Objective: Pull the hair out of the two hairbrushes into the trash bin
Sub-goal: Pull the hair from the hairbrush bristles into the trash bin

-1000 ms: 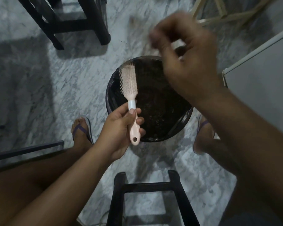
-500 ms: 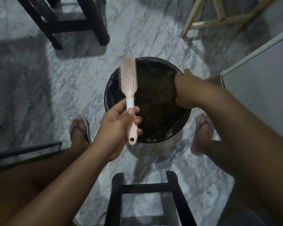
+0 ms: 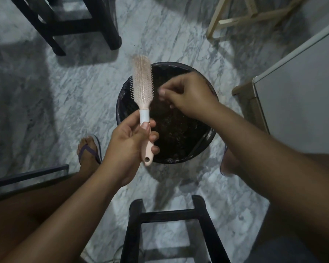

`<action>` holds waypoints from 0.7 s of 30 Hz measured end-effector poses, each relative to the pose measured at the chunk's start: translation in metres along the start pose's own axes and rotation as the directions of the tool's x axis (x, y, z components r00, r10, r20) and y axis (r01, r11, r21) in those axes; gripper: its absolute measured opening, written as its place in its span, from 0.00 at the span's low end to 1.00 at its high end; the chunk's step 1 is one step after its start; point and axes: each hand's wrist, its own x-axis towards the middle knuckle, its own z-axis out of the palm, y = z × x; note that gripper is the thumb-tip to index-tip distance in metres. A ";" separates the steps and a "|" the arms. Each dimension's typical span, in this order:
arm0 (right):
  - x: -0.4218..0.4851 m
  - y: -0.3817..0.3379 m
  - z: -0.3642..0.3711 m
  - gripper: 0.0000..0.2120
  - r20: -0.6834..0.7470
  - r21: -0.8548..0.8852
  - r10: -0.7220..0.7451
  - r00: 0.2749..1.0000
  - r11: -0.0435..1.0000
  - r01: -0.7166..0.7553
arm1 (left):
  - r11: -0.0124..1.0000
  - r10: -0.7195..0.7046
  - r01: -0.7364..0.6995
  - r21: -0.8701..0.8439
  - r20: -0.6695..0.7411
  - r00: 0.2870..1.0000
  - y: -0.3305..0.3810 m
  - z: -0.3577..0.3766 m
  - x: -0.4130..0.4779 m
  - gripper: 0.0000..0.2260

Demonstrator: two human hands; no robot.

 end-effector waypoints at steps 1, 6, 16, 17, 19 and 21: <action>-0.001 0.008 0.005 0.05 -0.007 -0.096 0.004 1.000 0.995 -0.004 | 1.000 0.015 -0.015 -0.010 0.005 1.000 0.002 0.000 0.000 0.16; -0.011 0.051 0.024 0.05 0.171 -0.518 0.280 0.945 0.841 -0.155 | 0.996 0.074 -0.071 -0.049 0.050 0.996 0.011 -0.002 0.001 0.16; -0.001 -0.017 -0.039 0.17 0.124 -0.659 0.297 0.947 0.738 -0.145 | 1.000 0.010 -0.009 -0.019 0.066 0.998 0.008 -0.002 -0.005 0.19; -0.002 -0.024 -0.047 0.23 0.082 -0.602 0.243 0.967 0.785 -0.146 | 1.000 0.004 -0.002 -0.021 0.072 0.997 0.008 -0.001 -0.005 0.19; -0.004 -0.031 -0.052 0.41 0.043 -0.461 0.068 0.997 0.886 -0.040 | 1.000 -0.005 0.007 -0.021 0.094 0.996 0.007 -0.001 -0.006 0.20; -0.002 -0.028 -0.037 0.52 0.083 -0.281 -0.058 0.995 0.957 0.079 | 1.000 -0.013 0.015 -0.014 0.131 0.991 0.006 0.001 -0.007 0.20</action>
